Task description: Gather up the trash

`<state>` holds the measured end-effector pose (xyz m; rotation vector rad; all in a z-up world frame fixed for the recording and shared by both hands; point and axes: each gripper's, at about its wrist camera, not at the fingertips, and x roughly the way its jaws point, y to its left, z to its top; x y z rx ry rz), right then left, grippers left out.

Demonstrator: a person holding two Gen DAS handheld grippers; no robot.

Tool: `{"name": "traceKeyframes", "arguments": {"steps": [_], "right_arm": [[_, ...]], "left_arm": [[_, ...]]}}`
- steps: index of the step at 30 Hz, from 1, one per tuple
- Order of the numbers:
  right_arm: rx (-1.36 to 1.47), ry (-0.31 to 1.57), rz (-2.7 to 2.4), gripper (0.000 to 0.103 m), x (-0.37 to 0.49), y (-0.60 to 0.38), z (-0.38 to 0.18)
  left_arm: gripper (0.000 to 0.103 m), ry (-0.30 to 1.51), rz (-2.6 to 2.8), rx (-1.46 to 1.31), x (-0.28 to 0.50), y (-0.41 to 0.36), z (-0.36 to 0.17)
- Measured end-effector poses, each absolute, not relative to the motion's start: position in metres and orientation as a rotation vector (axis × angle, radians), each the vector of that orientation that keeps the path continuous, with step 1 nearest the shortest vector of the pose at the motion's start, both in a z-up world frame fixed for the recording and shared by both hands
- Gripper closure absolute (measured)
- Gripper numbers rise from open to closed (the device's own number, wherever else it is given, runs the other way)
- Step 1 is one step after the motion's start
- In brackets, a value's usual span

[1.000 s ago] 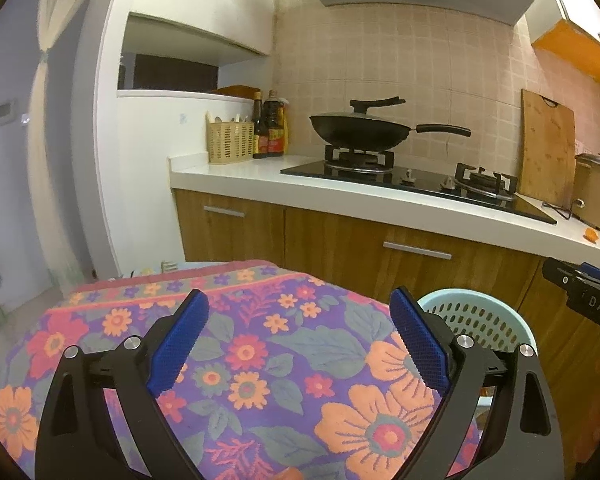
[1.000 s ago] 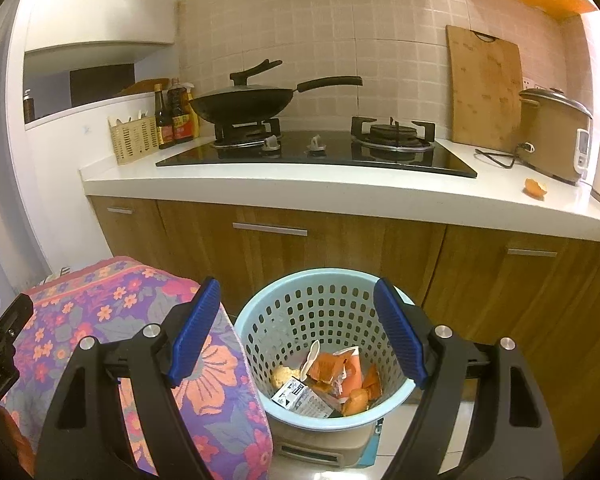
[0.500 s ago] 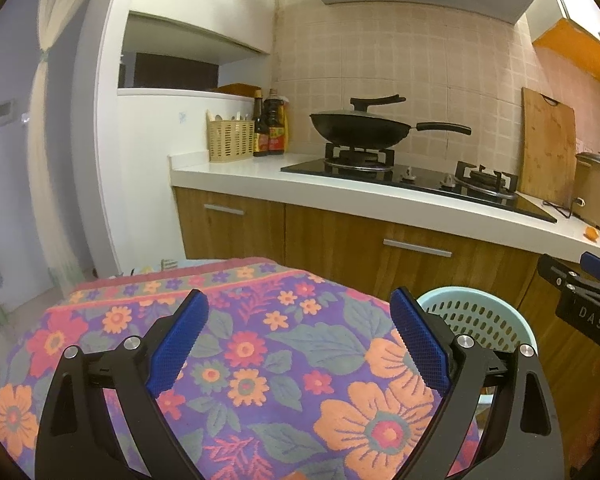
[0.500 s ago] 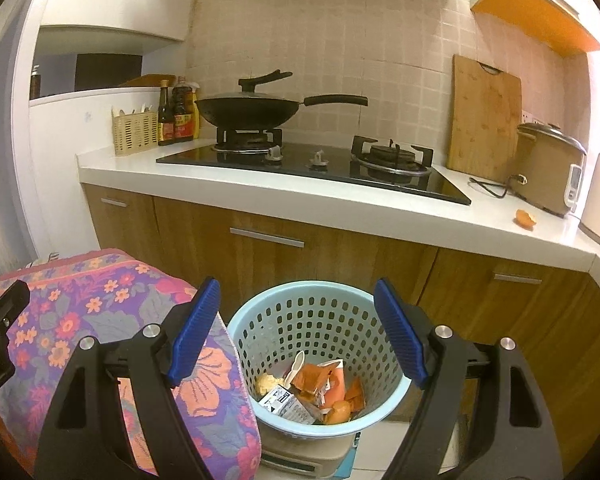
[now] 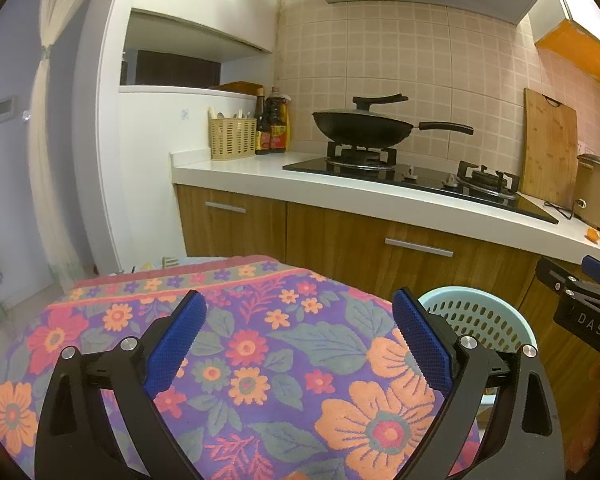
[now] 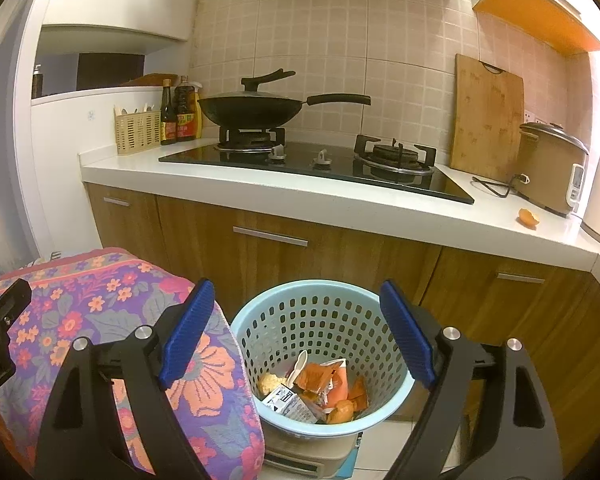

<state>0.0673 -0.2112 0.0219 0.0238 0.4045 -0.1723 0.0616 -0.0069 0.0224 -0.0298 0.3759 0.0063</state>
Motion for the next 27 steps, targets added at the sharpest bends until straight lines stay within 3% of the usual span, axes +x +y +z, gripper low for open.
{"name": "traceKeyframes", "arguments": {"steps": [27], "right_arm": [[0.040,0.408,-0.133,0.023,0.0690,-0.2072,0.0270]], "left_arm": [[0.009,0.382,0.010,-0.031,0.0624,-0.0082,0.0210]]}}
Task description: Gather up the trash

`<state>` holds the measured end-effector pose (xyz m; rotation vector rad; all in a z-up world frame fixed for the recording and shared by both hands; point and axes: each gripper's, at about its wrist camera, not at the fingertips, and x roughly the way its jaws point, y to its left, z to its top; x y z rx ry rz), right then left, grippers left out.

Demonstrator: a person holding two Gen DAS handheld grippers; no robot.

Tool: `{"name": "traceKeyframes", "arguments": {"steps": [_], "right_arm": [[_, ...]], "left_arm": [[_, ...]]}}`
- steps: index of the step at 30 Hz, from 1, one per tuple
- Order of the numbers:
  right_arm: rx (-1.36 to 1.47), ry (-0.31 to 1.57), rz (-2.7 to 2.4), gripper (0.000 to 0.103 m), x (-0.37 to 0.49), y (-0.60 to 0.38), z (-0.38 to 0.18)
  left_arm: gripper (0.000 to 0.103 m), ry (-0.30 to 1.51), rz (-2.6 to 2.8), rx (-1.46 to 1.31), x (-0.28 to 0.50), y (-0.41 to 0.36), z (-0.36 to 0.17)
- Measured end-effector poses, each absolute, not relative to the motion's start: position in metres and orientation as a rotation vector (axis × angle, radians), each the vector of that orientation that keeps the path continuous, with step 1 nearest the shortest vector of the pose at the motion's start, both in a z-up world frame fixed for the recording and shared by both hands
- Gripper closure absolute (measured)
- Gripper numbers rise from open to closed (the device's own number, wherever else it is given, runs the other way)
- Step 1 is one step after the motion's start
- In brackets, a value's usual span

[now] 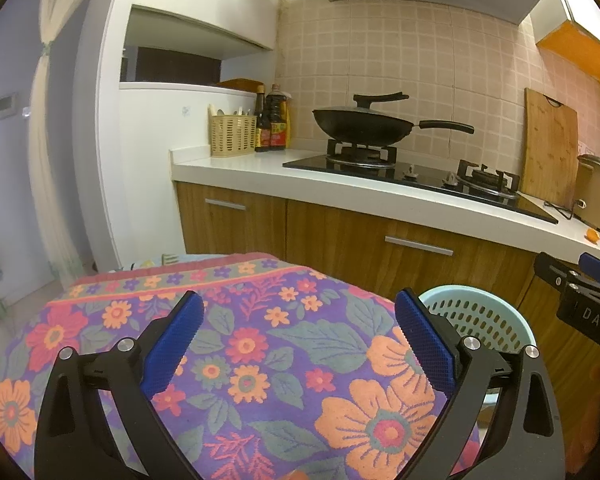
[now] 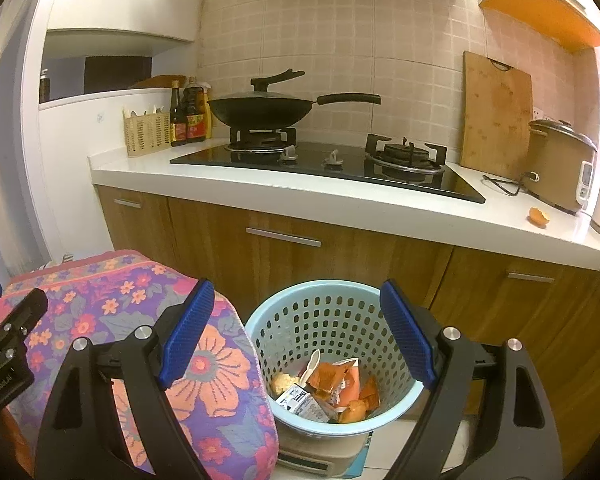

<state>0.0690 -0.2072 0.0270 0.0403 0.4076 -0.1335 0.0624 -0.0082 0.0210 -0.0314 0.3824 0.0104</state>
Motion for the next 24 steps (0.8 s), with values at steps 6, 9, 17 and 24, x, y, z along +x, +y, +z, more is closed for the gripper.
{"name": "traceKeyframes", "arguments": {"steps": [6,9,17,24], "right_arm": [[0.036,0.407,-0.134,0.023,0.0691,-0.2060,0.0277],[0.033,0.407,-0.133,0.023,0.0690,-0.2057,0.0280],[0.033,0.410,-0.134,0.023,0.0684,-0.2046,0.0258],[0.031,0.408,-0.133,0.023,0.0675,-0.2033,0.0242]], "left_arm": [[0.009,0.384,0.012,-0.032,0.0624,-0.0090,0.0209],[0.009,0.381,0.012,-0.035,0.0620,-0.0089,0.0213],[0.009,0.382,0.009,-0.035,0.0630,-0.0079,0.0212],[0.009,0.377,0.011,-0.034,0.0618,-0.0085,0.0222]]}}
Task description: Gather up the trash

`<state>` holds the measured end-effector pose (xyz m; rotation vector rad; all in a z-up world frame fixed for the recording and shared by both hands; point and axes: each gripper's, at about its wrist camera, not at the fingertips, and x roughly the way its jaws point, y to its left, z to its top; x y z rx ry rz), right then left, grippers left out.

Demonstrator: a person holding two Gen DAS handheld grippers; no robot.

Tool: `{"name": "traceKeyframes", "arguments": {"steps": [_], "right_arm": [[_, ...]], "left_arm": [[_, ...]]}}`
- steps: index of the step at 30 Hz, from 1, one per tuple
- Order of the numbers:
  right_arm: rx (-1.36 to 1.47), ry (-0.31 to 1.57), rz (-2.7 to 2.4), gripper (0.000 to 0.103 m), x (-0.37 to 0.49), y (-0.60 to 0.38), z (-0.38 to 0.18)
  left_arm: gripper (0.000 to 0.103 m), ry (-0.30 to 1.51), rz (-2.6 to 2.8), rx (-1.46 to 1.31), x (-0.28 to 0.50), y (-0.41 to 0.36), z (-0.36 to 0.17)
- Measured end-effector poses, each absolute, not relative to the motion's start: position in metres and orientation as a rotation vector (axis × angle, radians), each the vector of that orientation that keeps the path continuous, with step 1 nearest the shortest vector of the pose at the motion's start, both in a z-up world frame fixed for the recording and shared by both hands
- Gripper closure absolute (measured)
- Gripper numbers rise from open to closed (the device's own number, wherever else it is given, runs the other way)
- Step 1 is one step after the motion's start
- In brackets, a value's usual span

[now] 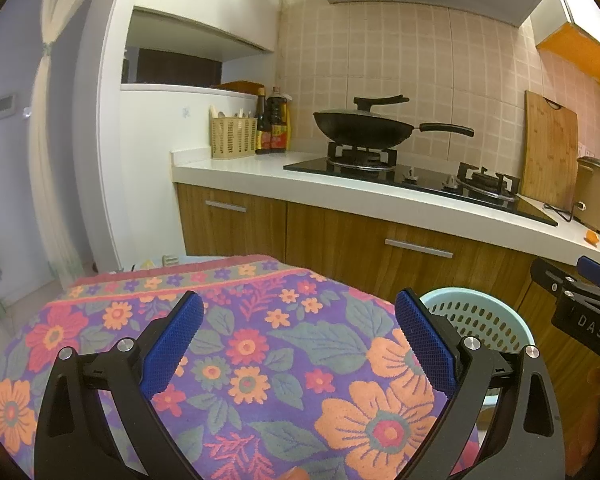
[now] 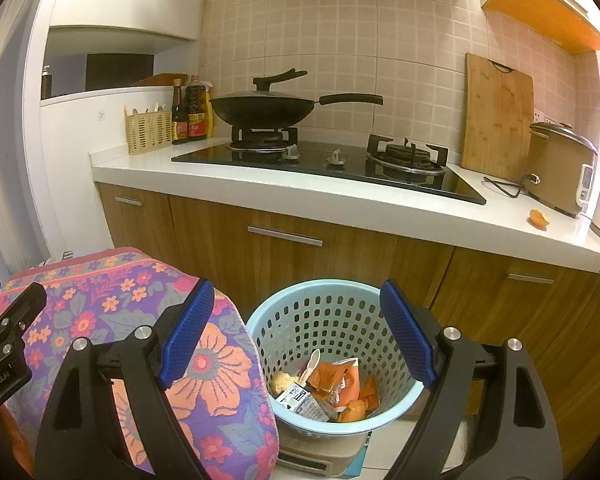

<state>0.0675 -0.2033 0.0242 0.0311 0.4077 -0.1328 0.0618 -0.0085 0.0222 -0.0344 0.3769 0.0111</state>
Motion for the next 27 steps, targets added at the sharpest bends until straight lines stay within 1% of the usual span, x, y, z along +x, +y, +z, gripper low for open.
{"name": "traceKeyframes", "arguments": {"steps": [27], "right_arm": [[0.035,0.422,-0.119,0.022,0.0686,-0.2051,0.0208]], "left_arm": [[0.009,0.378,0.012,-0.035,0.0614,-0.0081,0.0219]]}}
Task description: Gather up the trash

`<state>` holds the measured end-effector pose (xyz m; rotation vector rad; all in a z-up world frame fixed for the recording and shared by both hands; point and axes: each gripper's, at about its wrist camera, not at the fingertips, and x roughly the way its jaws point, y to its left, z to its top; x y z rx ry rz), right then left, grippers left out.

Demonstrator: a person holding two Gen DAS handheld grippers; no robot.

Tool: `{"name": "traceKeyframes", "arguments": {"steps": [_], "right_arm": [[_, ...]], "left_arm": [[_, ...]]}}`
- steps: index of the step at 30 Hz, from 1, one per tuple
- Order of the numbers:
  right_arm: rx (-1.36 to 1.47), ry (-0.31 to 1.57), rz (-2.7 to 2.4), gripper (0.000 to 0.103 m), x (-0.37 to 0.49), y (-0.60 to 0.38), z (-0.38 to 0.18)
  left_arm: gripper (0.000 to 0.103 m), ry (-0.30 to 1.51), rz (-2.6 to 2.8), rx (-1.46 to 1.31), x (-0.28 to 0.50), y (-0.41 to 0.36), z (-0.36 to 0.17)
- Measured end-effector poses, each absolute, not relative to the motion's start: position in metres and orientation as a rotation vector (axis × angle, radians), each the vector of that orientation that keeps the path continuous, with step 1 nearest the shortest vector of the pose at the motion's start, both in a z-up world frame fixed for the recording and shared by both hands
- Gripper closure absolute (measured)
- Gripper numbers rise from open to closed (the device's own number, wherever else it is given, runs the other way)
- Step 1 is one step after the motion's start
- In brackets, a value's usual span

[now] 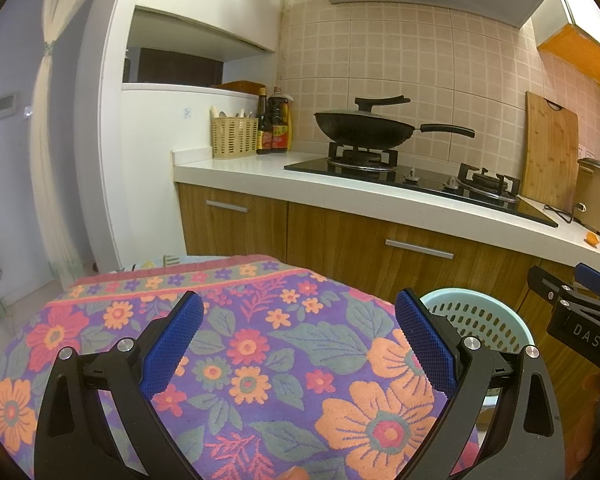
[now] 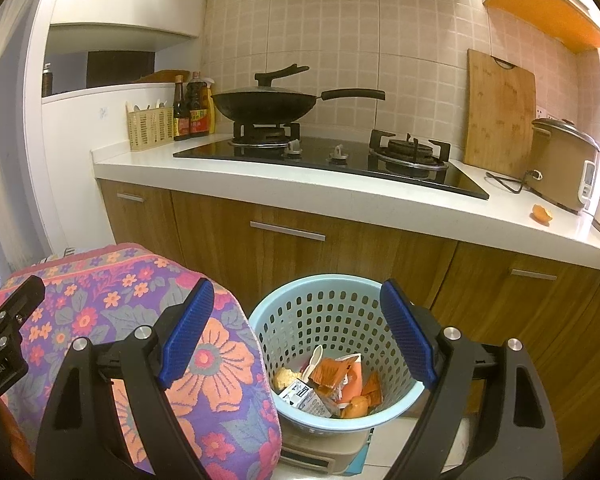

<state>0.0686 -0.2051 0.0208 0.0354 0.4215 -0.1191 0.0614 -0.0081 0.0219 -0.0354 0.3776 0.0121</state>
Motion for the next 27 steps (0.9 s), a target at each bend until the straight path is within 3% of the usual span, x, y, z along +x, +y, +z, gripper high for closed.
{"name": "traceKeyframes", "arguments": {"steps": [27], "right_arm": [[0.030,0.430,-0.113,0.022,0.0708,-0.2045,0.0172]], "left_arm": [[0.008,0.378,0.016,-0.037,0.0603,-0.0095,0.0224]]}}
